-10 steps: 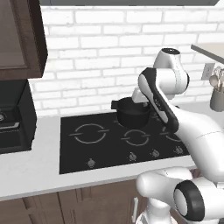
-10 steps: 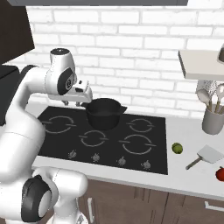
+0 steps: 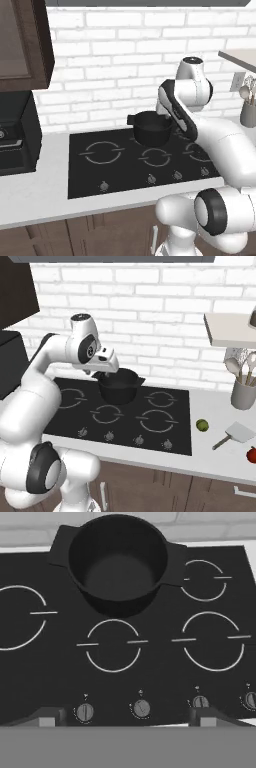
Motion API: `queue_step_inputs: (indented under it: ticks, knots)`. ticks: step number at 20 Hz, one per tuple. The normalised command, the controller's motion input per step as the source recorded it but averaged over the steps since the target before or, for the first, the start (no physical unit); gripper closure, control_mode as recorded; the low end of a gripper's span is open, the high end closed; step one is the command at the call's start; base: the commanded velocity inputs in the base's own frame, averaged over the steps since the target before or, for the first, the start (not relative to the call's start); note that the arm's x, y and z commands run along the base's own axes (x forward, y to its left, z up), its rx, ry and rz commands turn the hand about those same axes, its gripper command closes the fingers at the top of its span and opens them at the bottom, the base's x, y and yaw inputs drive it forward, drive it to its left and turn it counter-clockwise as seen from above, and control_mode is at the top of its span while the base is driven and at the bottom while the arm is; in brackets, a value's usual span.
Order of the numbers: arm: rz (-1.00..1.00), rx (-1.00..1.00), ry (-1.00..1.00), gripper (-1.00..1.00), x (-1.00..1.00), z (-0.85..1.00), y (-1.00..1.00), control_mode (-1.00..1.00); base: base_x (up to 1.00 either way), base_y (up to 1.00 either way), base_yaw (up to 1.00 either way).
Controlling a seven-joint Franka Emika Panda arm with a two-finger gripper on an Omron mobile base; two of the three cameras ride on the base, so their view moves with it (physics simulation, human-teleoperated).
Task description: Put the lime and bell pepper in the pot. Retrieve the spatula and lightly stir the vegetables in the pot.
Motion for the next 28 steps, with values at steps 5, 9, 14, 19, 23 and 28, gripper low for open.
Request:
queue_step_inputs:
  ticks: [5, 9, 14, 19, 23, 28]
  knots:
    - [-0.24, -0.01, 0.06, -1.0, 0.33, -0.48, -0.98, -1.0, 0.0, 0.0, 0.0]
    - [-0.22, 0.0, 0.04, -1.0, 0.0, -0.45, -1.0, -1.0, 0.0, 0.0, 0.0]
    - [-0.23, 0.0, 0.04, -1.0, 0.0, -0.61, -1.0, -1.0, 0.0, 0.0, 0.0]
    - [-0.19, 0.0, 0.09, -1.0, 0.09, -0.54, -1.0, -1.0, 0.0, 0.0, 0.0]
    - [-0.13, 0.0, 0.05, -1.0, 0.08, -0.47, -0.88, -1.0, 0.0, 0.0, 0.0]
    - [-0.06, 0.0, 0.01, -1.0, 0.04, -0.11, -0.46, -1.0, 0.0, 0.0, 0.0]
